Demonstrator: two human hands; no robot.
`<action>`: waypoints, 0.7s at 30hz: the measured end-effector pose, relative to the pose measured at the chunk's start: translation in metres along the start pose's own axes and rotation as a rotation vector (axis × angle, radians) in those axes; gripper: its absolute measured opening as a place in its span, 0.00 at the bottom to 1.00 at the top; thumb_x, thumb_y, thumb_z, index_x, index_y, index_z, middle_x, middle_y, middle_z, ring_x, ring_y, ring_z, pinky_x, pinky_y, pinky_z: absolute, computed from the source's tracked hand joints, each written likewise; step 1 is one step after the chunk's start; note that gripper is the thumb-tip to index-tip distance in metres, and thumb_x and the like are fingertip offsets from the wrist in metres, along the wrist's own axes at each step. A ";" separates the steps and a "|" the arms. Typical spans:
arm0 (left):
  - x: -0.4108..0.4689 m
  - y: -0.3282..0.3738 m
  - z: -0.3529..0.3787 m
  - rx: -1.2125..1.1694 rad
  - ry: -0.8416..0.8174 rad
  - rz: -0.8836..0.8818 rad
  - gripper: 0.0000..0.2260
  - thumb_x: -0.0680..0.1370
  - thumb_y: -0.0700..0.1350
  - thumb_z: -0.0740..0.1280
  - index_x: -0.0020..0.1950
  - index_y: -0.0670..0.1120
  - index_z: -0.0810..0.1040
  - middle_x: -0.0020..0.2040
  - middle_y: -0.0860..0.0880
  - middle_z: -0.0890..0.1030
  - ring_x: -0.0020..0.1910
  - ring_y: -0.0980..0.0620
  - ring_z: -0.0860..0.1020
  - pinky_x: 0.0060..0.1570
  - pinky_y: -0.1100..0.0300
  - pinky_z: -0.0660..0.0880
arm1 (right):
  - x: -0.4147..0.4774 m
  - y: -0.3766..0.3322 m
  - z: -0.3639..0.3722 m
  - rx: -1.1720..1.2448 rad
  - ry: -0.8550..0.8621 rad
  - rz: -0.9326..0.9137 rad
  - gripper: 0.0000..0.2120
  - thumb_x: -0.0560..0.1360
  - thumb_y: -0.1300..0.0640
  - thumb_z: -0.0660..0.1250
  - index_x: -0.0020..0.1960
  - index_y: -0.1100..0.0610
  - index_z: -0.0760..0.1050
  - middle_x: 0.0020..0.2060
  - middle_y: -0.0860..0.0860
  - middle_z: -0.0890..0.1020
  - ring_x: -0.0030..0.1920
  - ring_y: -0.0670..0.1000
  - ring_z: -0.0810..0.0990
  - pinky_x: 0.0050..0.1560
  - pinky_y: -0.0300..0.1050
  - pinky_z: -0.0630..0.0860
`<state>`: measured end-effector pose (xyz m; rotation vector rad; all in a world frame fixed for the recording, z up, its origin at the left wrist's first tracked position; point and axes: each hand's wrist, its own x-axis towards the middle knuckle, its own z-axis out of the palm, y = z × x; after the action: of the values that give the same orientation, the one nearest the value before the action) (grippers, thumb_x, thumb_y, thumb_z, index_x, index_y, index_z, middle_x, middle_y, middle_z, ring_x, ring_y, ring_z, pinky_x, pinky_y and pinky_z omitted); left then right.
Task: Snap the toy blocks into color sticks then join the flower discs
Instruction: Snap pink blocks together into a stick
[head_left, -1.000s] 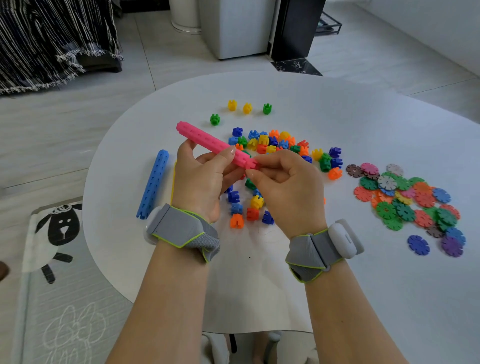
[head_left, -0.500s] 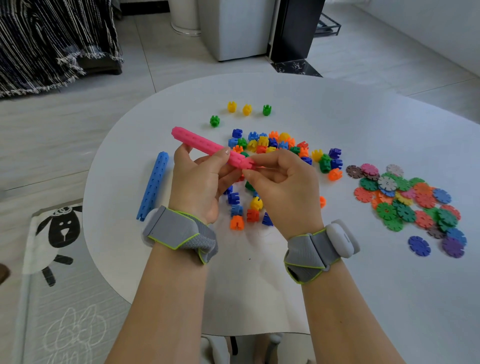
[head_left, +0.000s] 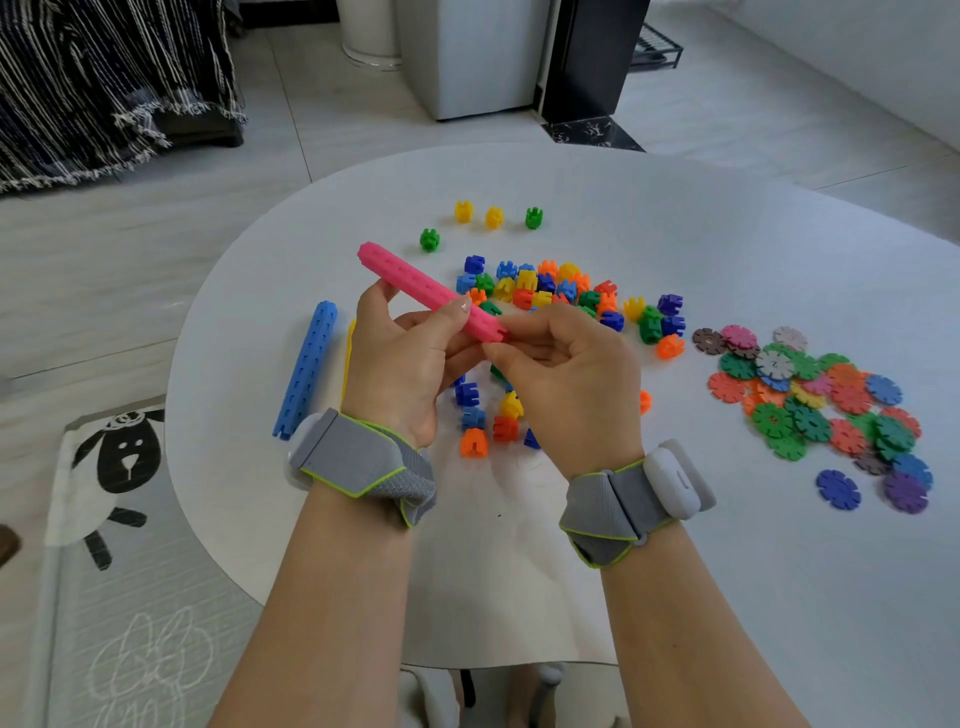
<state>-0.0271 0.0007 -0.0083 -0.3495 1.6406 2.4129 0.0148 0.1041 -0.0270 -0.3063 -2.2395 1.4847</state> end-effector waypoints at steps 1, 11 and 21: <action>0.001 0.000 -0.001 0.016 -0.002 0.001 0.26 0.76 0.35 0.66 0.71 0.48 0.62 0.46 0.42 0.80 0.34 0.52 0.83 0.34 0.61 0.79 | -0.001 0.000 0.001 -0.015 -0.007 -0.002 0.08 0.69 0.63 0.74 0.47 0.56 0.83 0.40 0.46 0.84 0.41 0.42 0.83 0.49 0.42 0.81; 0.000 0.007 -0.027 0.318 -0.055 -0.018 0.11 0.75 0.38 0.68 0.57 0.44 0.76 0.37 0.44 0.80 0.34 0.51 0.80 0.37 0.58 0.79 | -0.006 -0.018 0.007 -0.121 -0.287 0.044 0.15 0.70 0.56 0.72 0.56 0.53 0.77 0.44 0.44 0.82 0.39 0.43 0.78 0.43 0.39 0.77; -0.004 0.005 -0.061 0.877 0.070 0.090 0.07 0.68 0.45 0.75 0.38 0.48 0.78 0.34 0.46 0.82 0.38 0.44 0.83 0.46 0.50 0.79 | -0.010 -0.027 0.033 -0.278 -0.275 0.088 0.10 0.76 0.59 0.63 0.53 0.54 0.80 0.46 0.46 0.83 0.46 0.45 0.79 0.46 0.36 0.72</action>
<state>-0.0194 -0.0583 -0.0243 -0.2013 2.5528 1.4984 0.0100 0.0623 -0.0157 -0.3032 -2.6916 1.3230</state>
